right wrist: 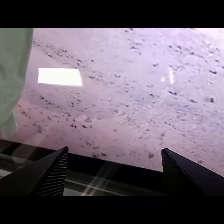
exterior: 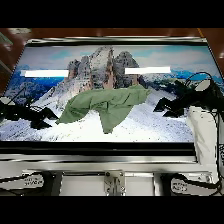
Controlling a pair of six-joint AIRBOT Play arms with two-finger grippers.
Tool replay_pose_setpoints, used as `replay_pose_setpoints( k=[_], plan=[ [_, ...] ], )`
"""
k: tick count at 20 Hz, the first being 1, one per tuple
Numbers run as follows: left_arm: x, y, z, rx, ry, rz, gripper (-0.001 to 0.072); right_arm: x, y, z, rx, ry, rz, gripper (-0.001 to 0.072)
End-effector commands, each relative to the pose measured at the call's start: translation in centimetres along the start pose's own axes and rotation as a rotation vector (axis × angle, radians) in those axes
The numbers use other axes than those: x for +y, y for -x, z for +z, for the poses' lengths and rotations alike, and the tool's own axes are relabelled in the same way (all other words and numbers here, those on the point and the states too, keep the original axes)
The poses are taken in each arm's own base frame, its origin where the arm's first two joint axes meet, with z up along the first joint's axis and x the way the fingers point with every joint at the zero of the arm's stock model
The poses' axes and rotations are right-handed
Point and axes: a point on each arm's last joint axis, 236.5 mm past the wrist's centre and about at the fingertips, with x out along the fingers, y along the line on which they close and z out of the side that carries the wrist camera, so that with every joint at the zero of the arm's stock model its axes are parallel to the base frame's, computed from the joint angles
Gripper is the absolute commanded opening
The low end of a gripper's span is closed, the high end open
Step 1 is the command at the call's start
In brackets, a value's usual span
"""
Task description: Fold the shirts.
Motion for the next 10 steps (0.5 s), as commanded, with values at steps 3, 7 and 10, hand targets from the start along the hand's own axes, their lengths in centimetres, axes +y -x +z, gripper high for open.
replay_pose_setpoints(
  k=[3, 7, 10],
  plan=[
    [0.6, -1.8, 2.6, -0.079, 0.01, 0.0, 0.0706, 2.4, -1.3, -0.9, 0.036, 0.061, 0.007, 0.069],
    [0.0, -3.0, 3.4, -0.087, 0.008, -0.049, 0.0705, 3.4, -1.8, -1.3, 0.049, 0.077, 0.009, 0.069],
    [-0.9, -4.6, 3.6, -0.068, 0.03, -0.099, 0.0433, 3.8, -2.8, -2.0, 0.087, 0.06, 0.008, 0.069]
  ],
)
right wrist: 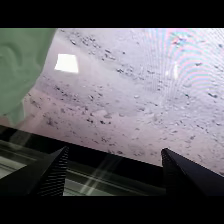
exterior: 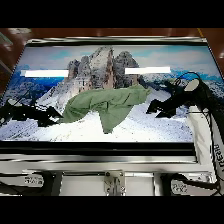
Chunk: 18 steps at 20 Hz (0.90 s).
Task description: Fold the shirts.
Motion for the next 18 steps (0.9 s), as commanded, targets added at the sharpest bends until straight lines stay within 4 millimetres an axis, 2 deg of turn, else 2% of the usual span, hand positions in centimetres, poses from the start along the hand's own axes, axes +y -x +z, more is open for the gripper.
replay_pose_setpoints(
  k=[1, 3, 4, 7, 9, 12, 15, 18],
  plan=[
    [-0.5, -1.4, 1.0, -0.022, 0.022, -0.039, 0.0306, 1.0, -1.4, -0.9, 0.052, -0.007, 0.003, 0.069],
    [-0.6, -1.1, 1.4, -0.035, 0.016, -0.04, 0.012, 2.0, -2.9, -1.3, 0.087, 0.009, -0.002, 0.069],
    [-0.8, -0.8, 1.6, -0.04, -0.002, -0.043, 0.0054, 2.5, -3.9, -1.5, 0.102, 0.02, -0.007, 0.0691],
    [-2.3, 0.9, 2.2, -0.058, -0.102, -0.06, 0.0044, 3.4, -7.6, -1.8, 0.153, -0.009, -0.005, 0.0699],
    [-3.6, 2.3, 2.4, -0.072, -0.17, -0.072, 0.0044, 5.6, -9.7, -1.1, 0.156, -0.079, 0.101, 0.0698],
    [-4.8, 4.1, 2.8, -0.121, -0.228, -0.077, 0.0044, 8.8, -11.8, 0.8, 0.098, -0.15, 0.217, 0.0698],
    [-5.4, 5.0, 2.7, -0.139, -0.284, -0.078, 0.0044, 9.3, -13.4, 0.8, 0.08, -0.147, 0.183, 0.0698],
    [-5.5, 5.0, 2.5, -0.134, -0.293, -0.08, 0.0044, 9.9, -14.5, 1.2, 0.059, -0.192, 0.179, 0.0697]
  ],
)
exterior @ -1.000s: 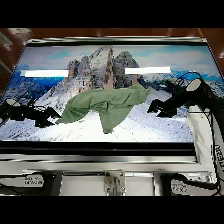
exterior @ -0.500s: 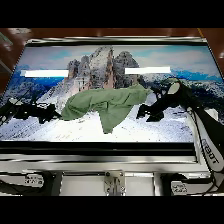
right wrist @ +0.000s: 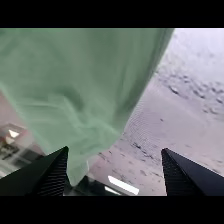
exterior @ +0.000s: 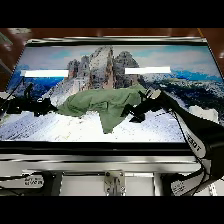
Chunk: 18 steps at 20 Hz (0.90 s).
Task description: Fold the shirts.
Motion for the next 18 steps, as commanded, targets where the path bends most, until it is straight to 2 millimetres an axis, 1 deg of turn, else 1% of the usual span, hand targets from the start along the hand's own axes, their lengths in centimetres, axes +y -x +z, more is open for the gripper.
replay_pose_setpoints(
  k=[1, 2, 3, 4, 5, 6, 7, 8, 9, 10, 11, 12, 13, 14, 15, 16, 17, 18],
  plan=[
    [-0.4, 0.4, 0.0, -0.005, -0.033, -0.003, 0.0044, 1.2, -1.7, 0.7, -0.038, -0.047, 0.023, 0.0697],
    [-0.4, 0.4, 0.0, -0.004, -0.033, -0.003, 0.0044, 1.4, -2.0, 0.7, -0.044, -0.048, 0.023, 0.0694],
    [-0.4, 0.4, 0.0, -0.004, -0.033, -0.003, 0.0044, 1.5, -2.3, 0.8, -0.053, -0.053, 0.017, 0.0643],
    [-0.4, 0.4, 0.0, -0.004, -0.033, -0.004, 0.0044, 1.7, -2.5, 1.0, -0.066, -0.058, 0.016, 0.0493],
    [-0.4, 0.4, 0.0, -0.002, -0.033, -0.004, 0.0044, 1.8, -2.6, 1.3, -0.08, -0.066, 0.018, 0.0285],
    [-0.5, 0.5, -0.1, 0.002, -0.034, -0.006, 0.0044, 2.2, -2.5, 1.3, -0.081, -0.076, 0.033, 0.0058],
    [-0.6, 0.6, -0.2, 0.008, -0.049, -0.01, 0.0044, 2.7, -2.1, 1.1, -0.08, -0.064, 0.047, 0.0051],
    [-1.0, 0.9, -0.3, 0.01, -0.073, -0.015, 0.0043, 3.6, -1.3, 1.0, -0.089, -0.015, 0.06, 0.005],
    [-1.7, 1.7, 0.1, -0.005, -0.094, -0.018, 0.0043, 4.9, 0.1, 0.9, -0.114, 0.069, 0.076, 0.005],
    [-2.8, 3.1, 0.9, -0.043, -0.123, -0.024, 0.0043, 6.5, 2.3, 0.6, -0.152, 0.177, 0.096, 0.005],
    [-4.6, 5.1, 2.1, -0.105, -0.16, -0.036, 0.0043, 8.6, 5.0, -0.2, -0.19, 0.327, 0.121, 0.005],
    [-7.1, 8.0, 3.4, -0.194, -0.213, -0.051, 0.0043, 10.9, 8.2, -1.2, -0.235, 0.487, 0.146, 0.005],
    [-10.0, 11.6, 4.8, -0.302, -0.269, -0.067, 0.0043, 13.3, 11.9, -2.7, -0.282, 0.604, 0.171, 0.005],
    [-13.4, 16.2, 6.1, -0.442, -0.327, -0.093, 0.0043, 16.2, 16.9, -4.2, -0.372, 0.685, 0.205, 0.0049],
    [-17.6, 22.3, 7.1, -0.628, -0.372, -0.132, 0.0043, 19.0, 22.2, -5.7, -0.492, 0.754, 0.239, 0.0049],
    [-22.0, 29.6, 7.2, -0.846, -0.417, -0.176, 0.0043, 22.1, 28.8, -8.0, -0.663, 0.838, 0.273, 0.0049],
    [-25.8, 37.0, 6.2, -1.069, -0.471, -0.206, 0.0043, 24.6, 35.4, -10.7, -0.853, 0.912, 0.299, 0.0049],
    [-29.3, 44.9, 3.6, -1.322, -0.535, -0.214, 0.0043, 26.4, 42.6, -14.0, -1.076, 0.953, 0.314, 0.0049]
  ],
)
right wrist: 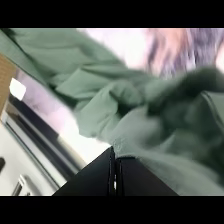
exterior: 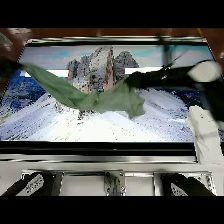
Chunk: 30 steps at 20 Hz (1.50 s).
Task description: Fold the shirts.
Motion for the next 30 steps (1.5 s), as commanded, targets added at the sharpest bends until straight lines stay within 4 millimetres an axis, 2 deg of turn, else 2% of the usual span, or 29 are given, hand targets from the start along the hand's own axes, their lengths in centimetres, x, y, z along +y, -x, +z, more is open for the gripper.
replay_pose_setpoints(
  k=[1, 2, 3, 4, 5, 6, 7, 8, 9, 10, 11, 12, 13, 14, 15, 16, 19, 22, 24, 27, 30],
  plan=[
    [-13.6, 20.2, 16.4, -0.782, -0.205, -0.026, 0.0043, 12.5, 19.6, 10.0, -0.572, 0.32, -0.089, 0.0049],
    [-16.9, 26.4, 17.9, -0.967, -0.247, -0.033, 0.0043, 14.6, 24.9, 10.8, -0.705, 0.356, -0.161, 0.0049],
    [-19.2, 30.6, 18.0, -1.08, -0.277, -0.04, 0.0043, 15.9, 28.9, 10.6, -0.785, 0.378, -0.234, 0.0049],
    [-21.2, 33.3, 17.2, -1.129, -0.307, -0.054, 0.0042, 16.4, 31.2, 9.9, -0.822, 0.37, -0.285, 0.0049],
    [-22.7, 34.0, 15.8, -1.111, -0.334, -0.075, 0.0042, 16.3, 32.4, 9.0, -0.829, 0.336, -0.315, 0.0049],
    [-23.7, 33.3, 14.3, -1.04, -0.349, -0.1, 0.0042, 15.7, 32.5, 8.0, -0.803, 0.285, -0.334, 0.0049],
    [-23.7, 31.6, 12.8, -0.943, -0.354, -0.099, 0.0042, 14.5, 31.8, 6.6, -0.736, 0.232, -0.36, 0.0049],
    [-22.4, 29.1, 11.0, -0.81, -0.354, -0.056, 0.0042, 13.2, 30.7, 5.2, -0.651, 0.202, -0.388, 0.0049],
    [-19.8, 26.8, 9.4, -0.677, -0.347, 0.031, 0.0042, 11.7, 29.6, 3.7, -0.56, 0.175, -0.424, 0.0049],
    [-16.1, 24.8, 7.6, -0.542, -0.32, 0.157, 0.0042, 10.6, 28.9, 2.7, -0.497, 0.159, -0.454, 0.0049],
    [-12.2, 24.0, 6.3, -0.444, -0.283, 0.292, 0.0042, 9.8, 28.7, 2.0, -0.455, 0.159, -0.482, 0.0049],
    [-8.2, 24.2, 5.3, -0.373, -0.249, 0.441, 0.0042, 9.3, 28.9, 1.8, -0.446, 0.156, -0.506, 0.0049],
    [-5.3, 24.9, 4.5, -0.33, -0.222, 0.561, 0.0043, 9.0, 29.1, 1.9, -0.453, 0.154, -0.522, 0.0049],
    [-3.9, 25.4, 4.1, -0.308, -0.212, 0.623, 0.0043, 8.9, 29.2, 2.0, -0.456, 0.152, -0.527, 0.0049],
    [-3.8, 25.6, 3.7, -0.299, -0.211, 0.631, 0.0043, 8.9, 29.2, 2.0, -0.457, 0.152, -0.527, 0.0049],
    [-4.5, 25.7, 3.6, -0.307, -0.212, 0.607, 0.0043, 8.9, 29.2, 2.0, -0.457, 0.151, -0.525, 0.0049],
    [-8.9, 26.6, 3.9, -0.401, -0.235, 0.476, 0.0043, 9.5, 29.0, 2.1, -0.464, 0.157, -0.503, 0.005],
    [-13.4, 30.2, 5.1, -0.581, -0.302, 0.404, 0.0043, 10.9, 29.6, 3.1, -0.52, 0.212, -0.471, 0.005],
    [-15.3, 32.6, 4.9, -0.662, -0.334, 0.39, 0.0044, 12.4, 31.0, 3.9, -0.6, 0.251, -0.453, 0.005],
    [-16.0, 34.1, 3.0, -0.656, -0.349, 0.412, 0.0044, 14.3, 33.1, 3.3, -0.673, 0.284, -0.442, 0.0049],
    [-14.1, 33.6, 0.1, -0.53, -0.324, 0.477, 0.0043, 14.6, 34.5, 1.9, -0.691, 0.269, -0.467, 0.0049]
  ],
)
